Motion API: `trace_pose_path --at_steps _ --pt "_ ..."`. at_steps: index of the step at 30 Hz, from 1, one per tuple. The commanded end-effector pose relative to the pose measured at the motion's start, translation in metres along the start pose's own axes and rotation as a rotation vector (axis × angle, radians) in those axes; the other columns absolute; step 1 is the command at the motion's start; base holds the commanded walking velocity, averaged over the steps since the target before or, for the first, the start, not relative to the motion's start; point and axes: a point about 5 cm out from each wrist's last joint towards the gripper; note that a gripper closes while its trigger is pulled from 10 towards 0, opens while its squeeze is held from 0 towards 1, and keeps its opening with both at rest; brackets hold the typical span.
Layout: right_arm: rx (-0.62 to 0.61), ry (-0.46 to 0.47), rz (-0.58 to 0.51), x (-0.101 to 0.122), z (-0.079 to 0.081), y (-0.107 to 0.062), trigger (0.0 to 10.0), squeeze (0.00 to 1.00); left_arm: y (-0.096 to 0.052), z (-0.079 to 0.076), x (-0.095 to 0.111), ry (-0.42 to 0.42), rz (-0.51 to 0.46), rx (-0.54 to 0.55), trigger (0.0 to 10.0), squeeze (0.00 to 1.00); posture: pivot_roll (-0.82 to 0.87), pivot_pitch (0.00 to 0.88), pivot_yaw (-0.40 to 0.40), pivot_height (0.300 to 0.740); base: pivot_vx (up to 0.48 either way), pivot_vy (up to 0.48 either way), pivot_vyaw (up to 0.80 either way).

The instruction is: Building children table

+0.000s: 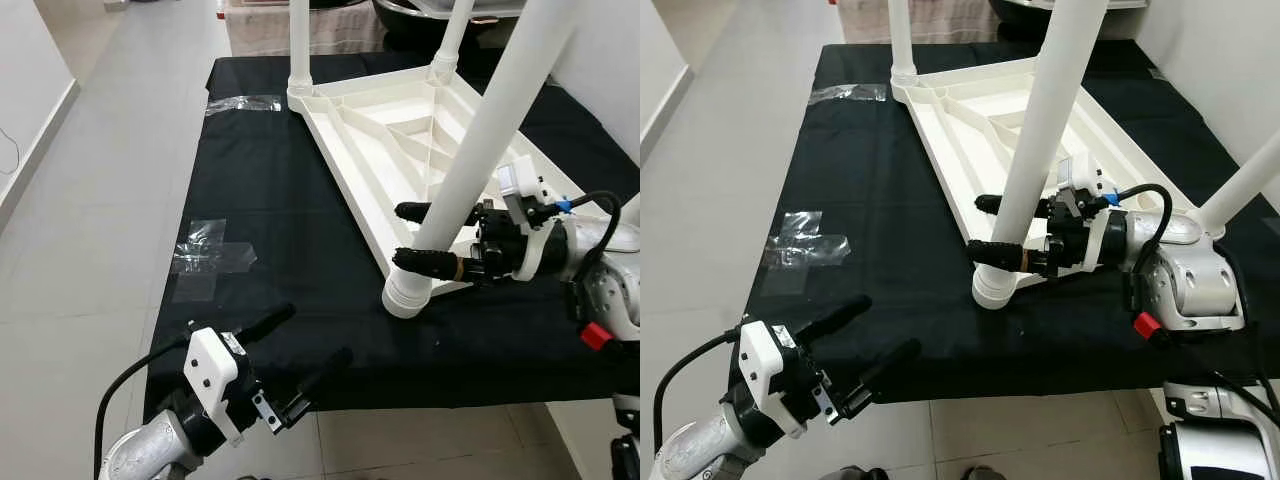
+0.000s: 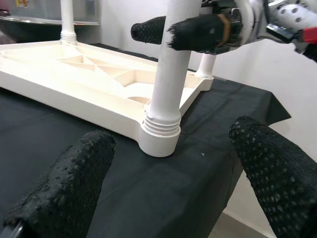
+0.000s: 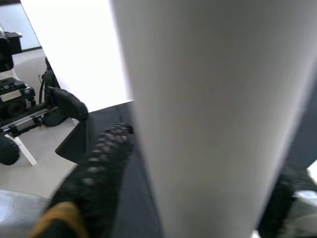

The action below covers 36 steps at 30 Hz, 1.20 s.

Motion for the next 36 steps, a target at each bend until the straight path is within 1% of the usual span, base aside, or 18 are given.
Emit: trace_pose_path --at_steps 1,9,12,13,14,15,16,17,18,19,20,22,26,30,31,33,35,36 --pt "0.04 -0.011 -0.011 0.002 0.002 -0.002 0.0 0.0 -0.002 -0.001 -0.004 -0.016 0.009 -0.018 10.0 0.0 -0.01 0.197 -0.017 0.74 0.0 0.0 0.0" --pt "0.037 0.003 0.009 -0.003 0.003 -0.015 0.0 0.0 -0.002 0.001 -0.005 -0.037 -0.012 -0.02 10.0 0.0 -0.01 0.205 -0.018 0.74 0.0 0.0 0.0" --pt "-0.145 0.077 -0.037 -0.019 0.011 -0.004 0.0 0.0 -0.004 0.002 -0.005 -0.034 -0.011 -0.013 10.0 0.0 -0.02 0.207 -0.031 0.74 0.0 0.0 0.0" --pt "-0.145 0.077 -0.037 -0.019 0.011 -0.004 0.0 0.0 -0.004 0.002 -0.005 -0.034 -0.011 -0.013 10.0 0.0 -0.02 0.207 -0.031 0.74 0.0 0.0 0.0" --pt "-0.234 0.097 -0.048 -0.025 0.014 0.002 0.0 0.0 -0.005 0.003 -0.005 -0.032 -0.009 -0.01 10.0 0.0 -0.02 0.211 -0.037 0.74 0.0 0.0 0.0" --pt "-0.677 0.154 0.078 -0.051 0.012 0.01 0.0 0.0 -0.007 0.004 -0.005 -0.028 -0.007 -0.003 10.0 0.0 -0.02 0.216 -0.029 0.74 0.0 0.0 0.0" --pt "-0.677 0.154 0.078 -0.051 0.012 0.01 0.0 0.0 -0.007 0.004 -0.005 -0.028 -0.007 -0.003 10.0 0.0 -0.02 0.216 -0.029 0.74 0.0 0.0 0.0" --pt "-1.039 0.205 0.241 -0.073 0.021 0.003 0.0 0.0 -0.008 0.006 -0.005 -0.026 -0.006 0.004 10.0 0.0 -0.02 0.219 -0.028 0.74 0.0 0.0 0.0" --pt "-1.039 0.205 0.241 -0.073 0.021 0.003 0.0 0.0 -0.008 0.006 -0.005 -0.026 -0.006 0.004 10.0 0.0 -0.02 0.219 -0.028 0.74 0.0 0.0 0.0" --pt "-1.113 0.265 0.33 -0.091 0.051 0.007 0.0 0.0 -0.008 0.007 -0.004 -0.022 -0.008 0.011 10.0 0.0 -0.03 0.22 -0.011 0.74 0.0 0.0 0.0" --pt "-1.024 0.362 0.333 -0.102 0.088 0.02 0.0 0.0 -0.007 0.008 -0.004 -0.015 -0.008 0.018 10.0 0.0 -0.04 0.212 -0.006 0.74 0.0 0.0 0.0" --pt "-0.957 0.385 0.291 -0.099 0.093 0.029 0.0 0.0 -0.006 0.008 -0.005 -0.014 -0.009 0.018 10.0 0.0 -0.04 0.208 -0.01 0.74 0.0 0.0 0.0" --pt "-0.883 0.32 0.246 -0.08 0.078 0.041 0.0 0.0 -0.006 0.009 -0.007 -0.016 -0.004 0.002 10.0 0.0 -0.04 0.198 -0.015 0.74 0.0 0.0 0.0" --pt "-0.831 0.309 0.236 -0.077 0.076 0.044 0.0 0.0 -0.006 0.01 -0.007 -0.014 -0.004 0.003 10.0 0.0 -0.04 0.198 -0.015 0.74 0.0 0.0 0.0" --pt "-0.793 0.29 0.206 -0.07 0.07 0.045 10.0 0.0 -0.006 0.011 -0.007 -0.011 -0.006 0.013 10.0 0.0 -0.04 0.195 -0.016 0.74 0.0 0.0 0.0" --pt "-0.64 0.209 0.077 -0.035 0.06 0.051 10.0 0.0 -0.005 0.012 -0.007 -0.008 -0.012 0.03 10.0 0.0 -0.04 0.198 -0.014 0.74 0.0 0.0 0.0" --pt "-0.591 0.201 0.053 -0.029 0.06 0.051 10.0 0.0 -0.005 0.012 -0.007 -0.009 -0.012 0.03 10.0 0.0 -0.03 0.192 -0.011 0.74 0.0 0.0 0.0" --pt "-0.48 0.129 0.05 -0.023 0.061 0.05 10.0 0.59 -0.004 0.011 -0.007 -0.01 -0.013 0.029 10.0 0.0 -0.02 0.199 -0.01 0.74 0.0 0.0 0.0"
Point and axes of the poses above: a point about 5 cm out from each wrist's last joint towards the gripper, its own y axis pointing out of the wrist towards the gripper, its own x axis along the axis of the wrist's last joint, z = x × y, and after that the axes turned 2 degrees about -y, right-handed
